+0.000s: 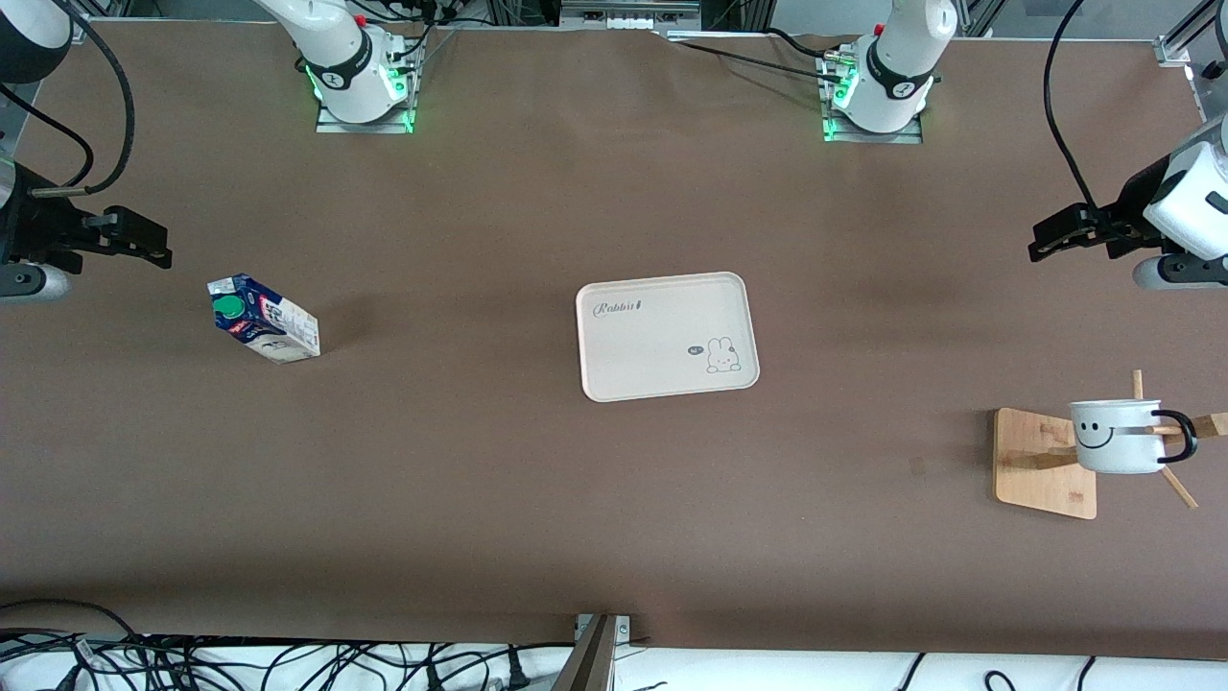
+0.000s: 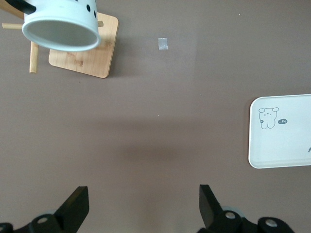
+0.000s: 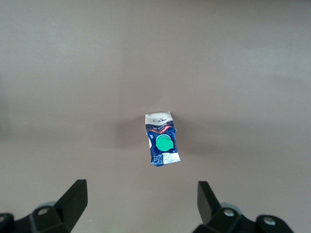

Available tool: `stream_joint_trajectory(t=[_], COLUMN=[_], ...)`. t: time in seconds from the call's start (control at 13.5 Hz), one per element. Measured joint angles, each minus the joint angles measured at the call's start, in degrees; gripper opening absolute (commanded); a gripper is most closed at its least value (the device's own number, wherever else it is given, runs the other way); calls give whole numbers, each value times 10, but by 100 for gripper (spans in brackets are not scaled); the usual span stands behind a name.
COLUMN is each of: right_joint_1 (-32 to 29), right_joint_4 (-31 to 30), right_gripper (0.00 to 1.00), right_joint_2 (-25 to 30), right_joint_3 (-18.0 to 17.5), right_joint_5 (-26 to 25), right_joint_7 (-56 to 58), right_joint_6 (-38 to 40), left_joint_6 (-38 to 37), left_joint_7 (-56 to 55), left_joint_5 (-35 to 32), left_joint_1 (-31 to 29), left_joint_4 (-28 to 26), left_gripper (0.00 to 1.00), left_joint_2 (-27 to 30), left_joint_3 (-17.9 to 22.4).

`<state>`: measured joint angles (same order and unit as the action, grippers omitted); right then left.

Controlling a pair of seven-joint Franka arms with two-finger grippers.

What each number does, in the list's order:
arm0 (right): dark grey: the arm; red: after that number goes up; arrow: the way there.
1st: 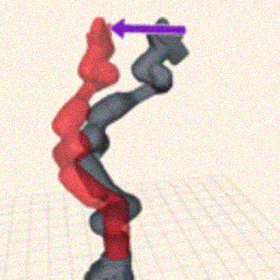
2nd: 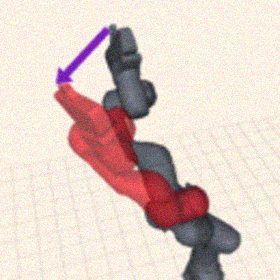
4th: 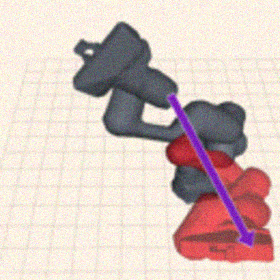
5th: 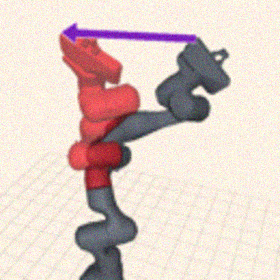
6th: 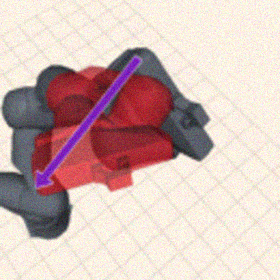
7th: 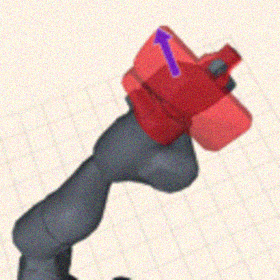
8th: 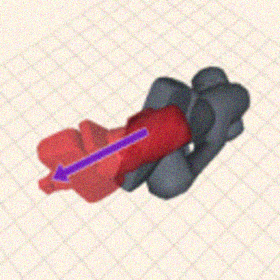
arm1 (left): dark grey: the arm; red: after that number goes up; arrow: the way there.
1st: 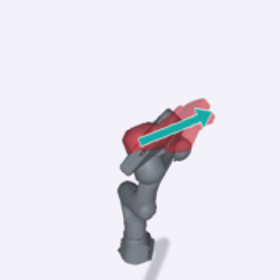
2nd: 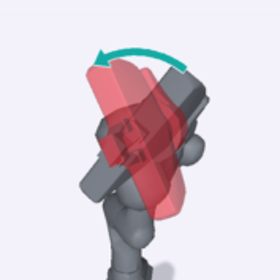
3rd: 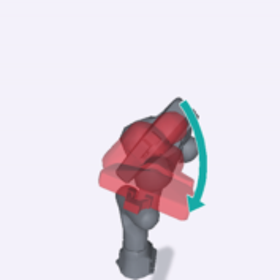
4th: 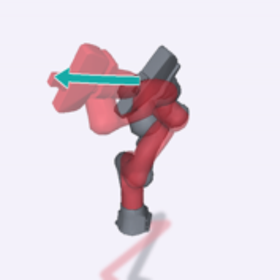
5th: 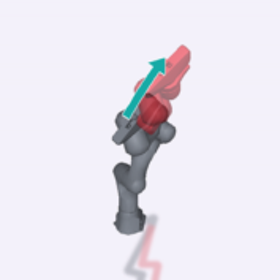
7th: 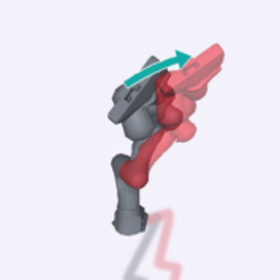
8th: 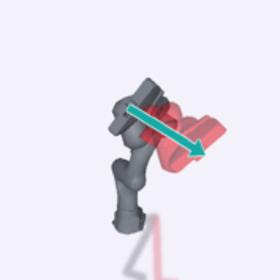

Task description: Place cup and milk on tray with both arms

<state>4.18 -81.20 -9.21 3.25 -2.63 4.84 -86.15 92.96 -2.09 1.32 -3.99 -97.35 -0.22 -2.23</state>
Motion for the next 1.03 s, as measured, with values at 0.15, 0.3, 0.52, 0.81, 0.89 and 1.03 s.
stream_joint_trajectory(t=[0.15, 0.3, 0.52, 0.81, 0.89, 1.03], right_joint_1=[0, 0, 0, 0, 0, 0], right_joint_4=[0, 2, 2, 2, 2, 2], right_gripper=[100, 100, 100, 100, 100, 100], right_joint_2=[0, 0, -1, -2, -3, -8], right_joint_3=[0, 0, 0, 0, 0, 0], right_joint_5=[0, 0, 0, 0, 0, 0], right_joint_7=[0, 0, 0, 0, 0, 0], right_joint_6=[-1, -1, -1, -1, -1, 1], left_joint_6=[0, 0, 0, 0, 0, 0], left_joint_7=[0, 0, 0, 0, 0, 0], left_joint_5=[0, 0, 0, 0, 0, 0], left_joint_1=[0, 0, 0, 0, 0, 0], left_joint_4=[0, 1, 1, 1, 1, 1], left_gripper=[100, 100, 100, 100, 100, 100], left_joint_2=[0, 0, 0, 0, 0, 0], left_joint_3=[0, -1, -1, -1, -1, -1])
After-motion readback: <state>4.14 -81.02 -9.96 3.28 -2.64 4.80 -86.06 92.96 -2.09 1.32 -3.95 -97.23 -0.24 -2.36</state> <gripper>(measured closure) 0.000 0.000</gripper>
